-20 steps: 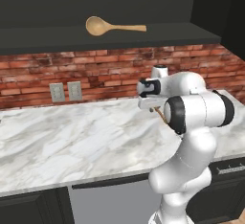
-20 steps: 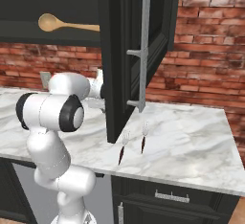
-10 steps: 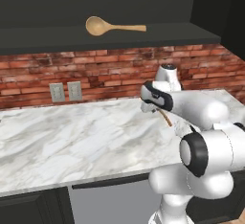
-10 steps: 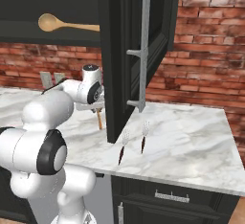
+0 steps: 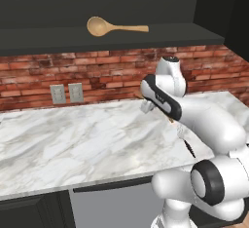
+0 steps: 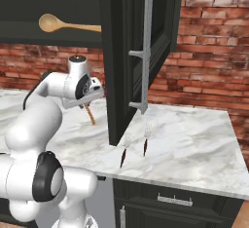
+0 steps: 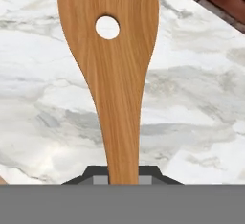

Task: Organize the utensils by type. Pick up the wooden spoons from the counter and place them in the open cabinet. Then pick up the metallic utensils from the counter and place them in the open drawer.

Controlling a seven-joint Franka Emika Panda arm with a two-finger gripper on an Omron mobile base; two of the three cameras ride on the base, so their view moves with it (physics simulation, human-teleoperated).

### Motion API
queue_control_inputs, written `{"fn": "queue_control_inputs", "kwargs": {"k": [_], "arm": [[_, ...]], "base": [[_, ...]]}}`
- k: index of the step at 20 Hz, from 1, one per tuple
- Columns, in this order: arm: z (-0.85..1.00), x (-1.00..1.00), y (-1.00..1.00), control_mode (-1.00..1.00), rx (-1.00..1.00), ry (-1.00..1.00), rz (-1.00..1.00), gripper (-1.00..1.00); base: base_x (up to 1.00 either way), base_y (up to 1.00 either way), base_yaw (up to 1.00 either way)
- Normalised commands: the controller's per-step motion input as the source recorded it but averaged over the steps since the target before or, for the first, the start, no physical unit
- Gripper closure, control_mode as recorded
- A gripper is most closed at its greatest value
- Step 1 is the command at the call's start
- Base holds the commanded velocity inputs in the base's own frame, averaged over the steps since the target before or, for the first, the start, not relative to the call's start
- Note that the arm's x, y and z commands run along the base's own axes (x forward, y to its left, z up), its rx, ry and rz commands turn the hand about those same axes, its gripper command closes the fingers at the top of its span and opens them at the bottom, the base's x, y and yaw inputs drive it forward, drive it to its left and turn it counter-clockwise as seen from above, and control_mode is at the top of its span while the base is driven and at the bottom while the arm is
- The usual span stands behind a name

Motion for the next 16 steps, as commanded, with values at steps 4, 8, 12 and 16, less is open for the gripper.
{"fn": "queue_control_inputs", "kwargs": {"k": [4,8,12,16], "arm": [[0.55,-0.01,0.52,-1.0,-0.15,-0.02,0.32,1.0],[0.51,-0.03,0.62,-1.0,-0.17,-0.12,0.4,1.0],[0.41,-0.03,0.59,-1.0,-0.07,-0.1,0.43,1.0],[0.46,-0.15,0.53,-1.0,-0.08,-0.1,0.41,1.0]], "base": [[0.0,0.0,0.0],[0.0,0.0,0.0],[0.0,0.0,0.0],[0.0,0.0,0.0]]}}
